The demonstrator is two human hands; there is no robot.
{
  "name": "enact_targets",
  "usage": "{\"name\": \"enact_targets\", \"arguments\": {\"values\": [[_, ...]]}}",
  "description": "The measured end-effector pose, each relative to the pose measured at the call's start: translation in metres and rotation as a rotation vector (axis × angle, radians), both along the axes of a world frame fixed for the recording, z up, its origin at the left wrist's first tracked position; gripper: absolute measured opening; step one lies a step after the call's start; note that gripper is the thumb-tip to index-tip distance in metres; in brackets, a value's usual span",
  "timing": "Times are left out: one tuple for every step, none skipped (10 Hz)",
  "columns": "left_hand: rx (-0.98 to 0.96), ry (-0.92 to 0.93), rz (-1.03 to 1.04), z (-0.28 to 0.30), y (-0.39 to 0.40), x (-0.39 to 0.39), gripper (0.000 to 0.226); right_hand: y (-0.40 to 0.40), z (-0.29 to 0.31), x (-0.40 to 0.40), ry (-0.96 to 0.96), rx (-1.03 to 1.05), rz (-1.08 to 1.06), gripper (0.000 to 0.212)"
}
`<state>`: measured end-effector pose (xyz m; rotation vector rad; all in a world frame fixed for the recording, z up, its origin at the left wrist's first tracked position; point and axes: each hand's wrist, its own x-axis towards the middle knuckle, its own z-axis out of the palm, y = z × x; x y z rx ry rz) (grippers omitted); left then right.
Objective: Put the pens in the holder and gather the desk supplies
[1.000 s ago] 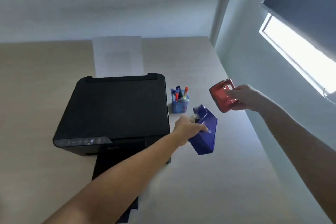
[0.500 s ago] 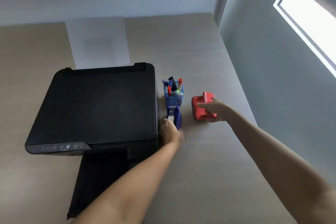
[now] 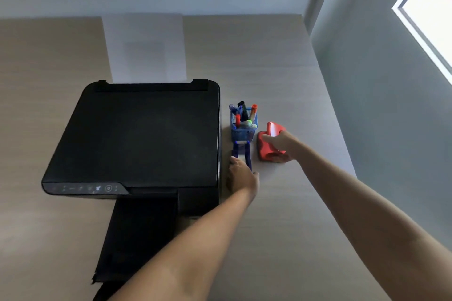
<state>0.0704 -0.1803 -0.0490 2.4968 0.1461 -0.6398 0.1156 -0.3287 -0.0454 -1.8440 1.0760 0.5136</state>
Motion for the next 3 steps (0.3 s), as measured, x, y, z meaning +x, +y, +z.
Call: {"name": "enact_targets", "arguments": {"values": [[-0.022,-0.009,-0.042,0.009,0.0,-0.004,0.079,-0.002,0.018,-0.012,-0.035,-0.123,0.117,0.059],[0.026,-0.117,-0.195,0.029,0.003,-0.016,0.097,-0.007,0.05,-0.028,-0.144,-0.157,0.083,0.063],[-0.149,-0.175,-0.404,0.049,0.021,-0.045,0.1,-0.006,0.099,-0.058,-0.371,-0.119,0.026,0.054]]}}
